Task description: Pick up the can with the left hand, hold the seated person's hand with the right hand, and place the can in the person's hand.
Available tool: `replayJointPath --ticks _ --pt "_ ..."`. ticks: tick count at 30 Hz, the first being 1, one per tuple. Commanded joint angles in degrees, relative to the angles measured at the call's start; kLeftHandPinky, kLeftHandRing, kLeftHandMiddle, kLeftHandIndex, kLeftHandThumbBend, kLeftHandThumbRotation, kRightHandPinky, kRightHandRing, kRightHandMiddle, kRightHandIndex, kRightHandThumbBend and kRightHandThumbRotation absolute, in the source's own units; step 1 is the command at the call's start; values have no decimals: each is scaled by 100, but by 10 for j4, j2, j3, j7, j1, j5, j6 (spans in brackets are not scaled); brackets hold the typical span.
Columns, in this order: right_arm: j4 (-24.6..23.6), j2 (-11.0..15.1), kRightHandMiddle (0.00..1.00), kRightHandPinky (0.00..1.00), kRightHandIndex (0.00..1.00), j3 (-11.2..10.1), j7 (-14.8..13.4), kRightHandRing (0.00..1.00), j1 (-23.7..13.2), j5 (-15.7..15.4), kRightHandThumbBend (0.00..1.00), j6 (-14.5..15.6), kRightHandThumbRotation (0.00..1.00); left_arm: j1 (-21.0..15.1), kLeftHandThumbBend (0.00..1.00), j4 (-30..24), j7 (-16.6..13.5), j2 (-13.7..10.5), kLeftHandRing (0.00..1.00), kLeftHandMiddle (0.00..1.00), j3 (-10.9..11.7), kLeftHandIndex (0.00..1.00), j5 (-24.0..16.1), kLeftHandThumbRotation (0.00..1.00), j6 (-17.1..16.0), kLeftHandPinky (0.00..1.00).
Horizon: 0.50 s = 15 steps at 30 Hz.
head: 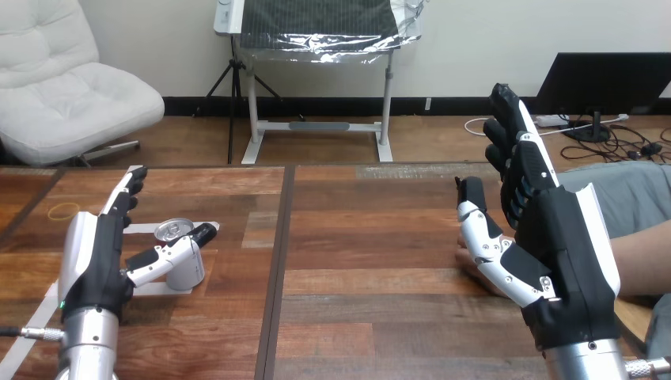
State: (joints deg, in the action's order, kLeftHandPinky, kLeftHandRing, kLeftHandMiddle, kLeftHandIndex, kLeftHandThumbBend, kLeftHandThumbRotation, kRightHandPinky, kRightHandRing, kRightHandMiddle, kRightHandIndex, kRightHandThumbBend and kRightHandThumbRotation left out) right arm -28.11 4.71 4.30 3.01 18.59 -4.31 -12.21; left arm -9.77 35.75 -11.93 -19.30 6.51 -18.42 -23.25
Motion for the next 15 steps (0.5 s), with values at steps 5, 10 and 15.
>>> replayJointPath --ticks 5,10,15 --pt "-4 2 100 100 98 -5 5 100 -38 3 7 2 0 -55 88 5 20 -7 88 91 -12 90 13 40 -1 83" --pt "-5 2 100 100 98 -5 7 100 -38 3 7 3 0 -58 88 4 27 -6 88 91 -16 90 10 39 10 83" --pt "-6 3 100 100 98 -7 9 100 -38 3 8 3 0 -64 87 5 38 -12 88 91 -25 90 5 39 24 82"
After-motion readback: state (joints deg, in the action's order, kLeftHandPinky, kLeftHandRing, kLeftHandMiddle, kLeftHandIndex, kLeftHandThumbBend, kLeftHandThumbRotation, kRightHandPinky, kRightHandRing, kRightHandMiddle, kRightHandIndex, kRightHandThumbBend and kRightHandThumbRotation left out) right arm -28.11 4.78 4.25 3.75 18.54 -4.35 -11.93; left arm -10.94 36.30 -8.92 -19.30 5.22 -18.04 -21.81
